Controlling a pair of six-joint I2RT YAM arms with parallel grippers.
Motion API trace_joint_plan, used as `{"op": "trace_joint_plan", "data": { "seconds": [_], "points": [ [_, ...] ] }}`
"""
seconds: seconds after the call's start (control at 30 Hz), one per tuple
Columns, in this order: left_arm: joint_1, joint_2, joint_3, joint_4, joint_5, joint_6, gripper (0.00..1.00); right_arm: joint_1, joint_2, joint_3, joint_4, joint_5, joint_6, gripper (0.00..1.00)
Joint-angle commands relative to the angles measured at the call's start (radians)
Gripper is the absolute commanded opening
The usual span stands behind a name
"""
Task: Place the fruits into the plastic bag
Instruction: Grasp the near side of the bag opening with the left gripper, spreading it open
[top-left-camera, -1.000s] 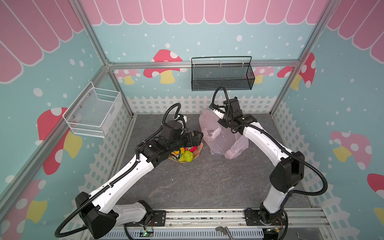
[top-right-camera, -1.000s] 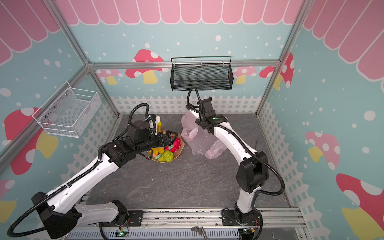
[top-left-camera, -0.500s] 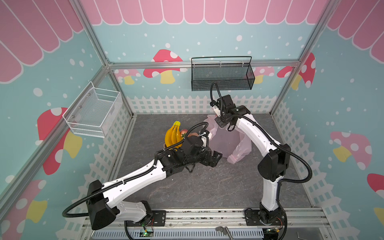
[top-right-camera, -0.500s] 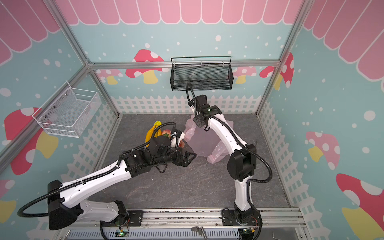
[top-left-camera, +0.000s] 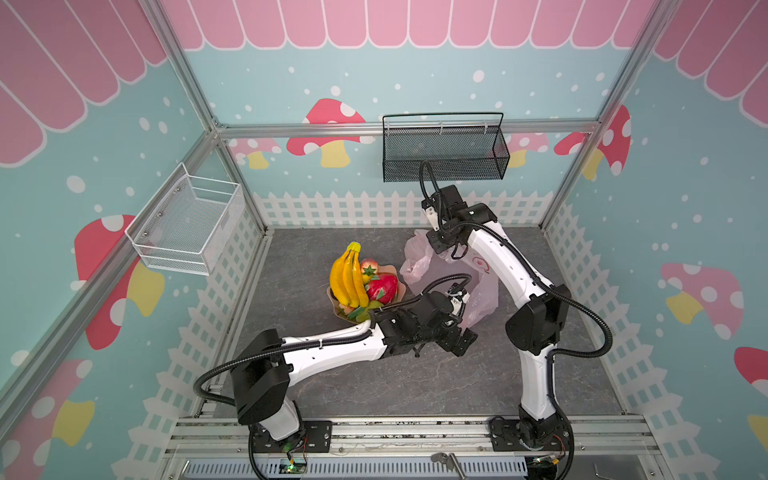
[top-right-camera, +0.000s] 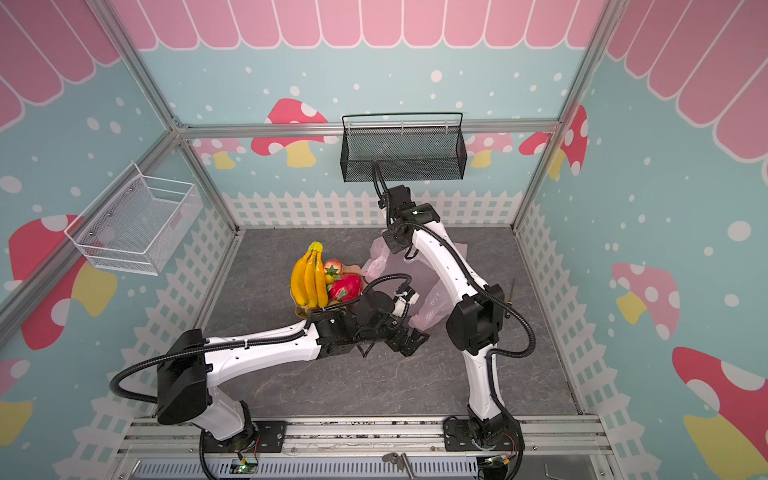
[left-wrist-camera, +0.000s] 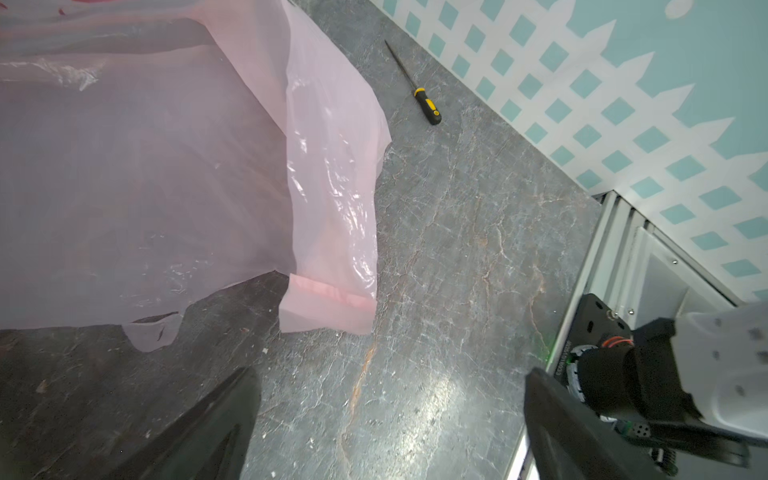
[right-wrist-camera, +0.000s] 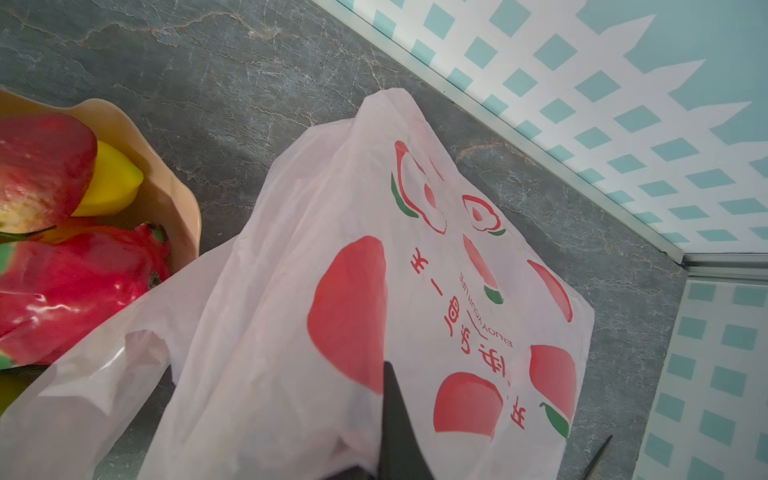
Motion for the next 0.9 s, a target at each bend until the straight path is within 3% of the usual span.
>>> {"op": "trace_joint_plan", "data": {
  "seconds": [0.0, 0.23, 0.3, 0.63, 0.7, 0.77, 0.87],
  "points": [
    [-0.001, 0.050, 0.045, 0.058, -0.084, 0.019, 0.99, -0.001, 0.017, 0.026, -0.036, -0.030, 0.025, 0.00],
    [0.000, 0.161, 0.091, 0.108, -0.191, 0.040, 0.98, -0.001, 0.013, 0.026, -0.034, -0.065, 0.031, 0.00],
    [-0.001, 0.195, 0.116, 0.120, -0.180, 0.049, 0.94, -0.003, 0.010, 0.026, -0.034, -0.073, 0.032, 0.00],
    [0.000, 0.226, 0.119, 0.126, -0.170, 0.107, 0.31, -0.023, 0.001, 0.028, -0.047, -0.069, 0.066, 0.00],
    [-0.001, 0.194, 0.089, 0.122, -0.161, 0.123, 0.11, -0.038, -0.003, 0.027, -0.055, -0.067, 0.085, 0.00],
    [-0.001, 0.151, 0.059, 0.121, -0.148, 0.137, 0.03, -0.050, -0.010, 0.027, -0.062, -0.066, 0.096, 0.00],
    [0.000, 0.068, -0.003, 0.142, -0.118, 0.177, 0.00, -0.075, -0.023, 0.028, -0.077, -0.057, 0.133, 0.00]
  ]
}}
